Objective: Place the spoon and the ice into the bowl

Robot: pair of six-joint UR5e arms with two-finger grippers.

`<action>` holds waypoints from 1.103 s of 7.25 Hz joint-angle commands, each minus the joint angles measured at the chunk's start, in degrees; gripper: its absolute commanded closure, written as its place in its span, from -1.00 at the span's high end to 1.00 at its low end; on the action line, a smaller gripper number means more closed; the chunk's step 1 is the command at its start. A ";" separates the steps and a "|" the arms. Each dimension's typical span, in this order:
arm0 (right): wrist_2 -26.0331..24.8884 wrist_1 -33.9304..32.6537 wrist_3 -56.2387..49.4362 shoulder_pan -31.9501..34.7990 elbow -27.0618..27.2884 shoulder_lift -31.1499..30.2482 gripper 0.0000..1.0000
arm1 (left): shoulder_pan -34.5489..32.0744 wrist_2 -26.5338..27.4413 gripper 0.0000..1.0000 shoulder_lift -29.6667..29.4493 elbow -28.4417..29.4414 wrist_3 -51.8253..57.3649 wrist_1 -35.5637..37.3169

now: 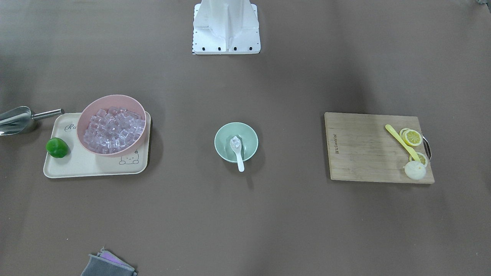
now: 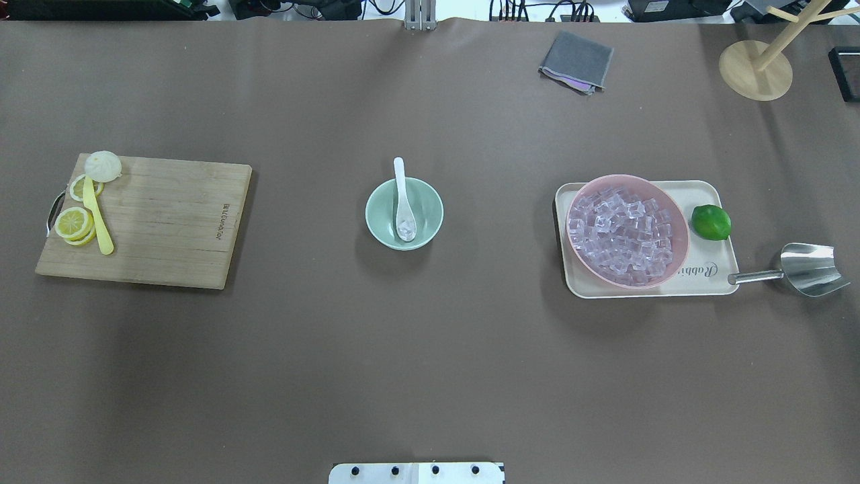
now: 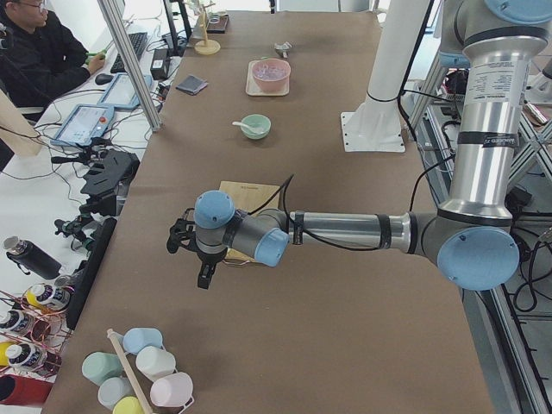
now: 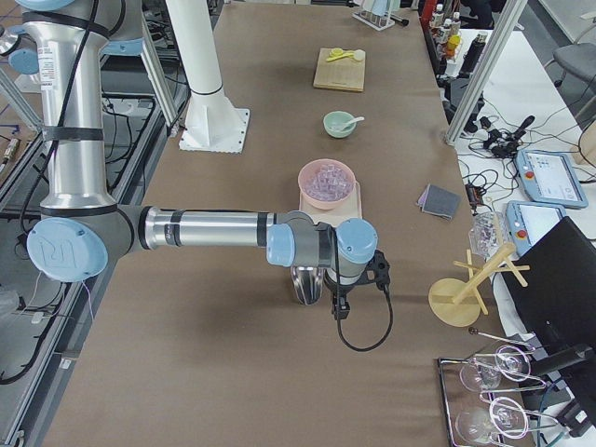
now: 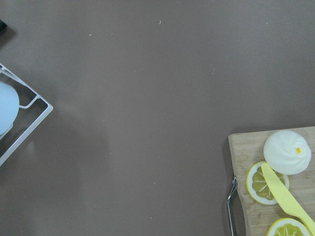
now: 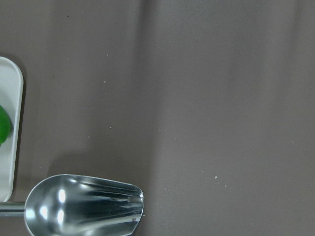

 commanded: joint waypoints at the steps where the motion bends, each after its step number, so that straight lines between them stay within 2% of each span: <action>1: -0.64 0.08 3.10 0.24 -0.27 -0.85 1.00 | -1.90 -2.09 0.96 0.77 -4.31 4.69 9.38; 2: -3.00 0.17 3.74 0.24 -0.27 -0.85 1.00 | -1.90 -1.84 0.96 1.20 -8.52 4.79 15.72; 3: -4.93 0.00 3.92 0.24 -0.10 -0.94 1.00 | -1.64 -1.40 0.96 3.64 -11.52 4.70 18.39; 5: -4.78 -0.62 4.01 0.24 0.07 -1.46 1.00 | -1.19 1.94 0.96 5.51 -11.29 4.70 18.50; 8: -4.69 -0.71 4.01 0.24 0.16 -1.73 1.00 | -1.19 1.24 0.96 5.34 -11.20 4.35 18.59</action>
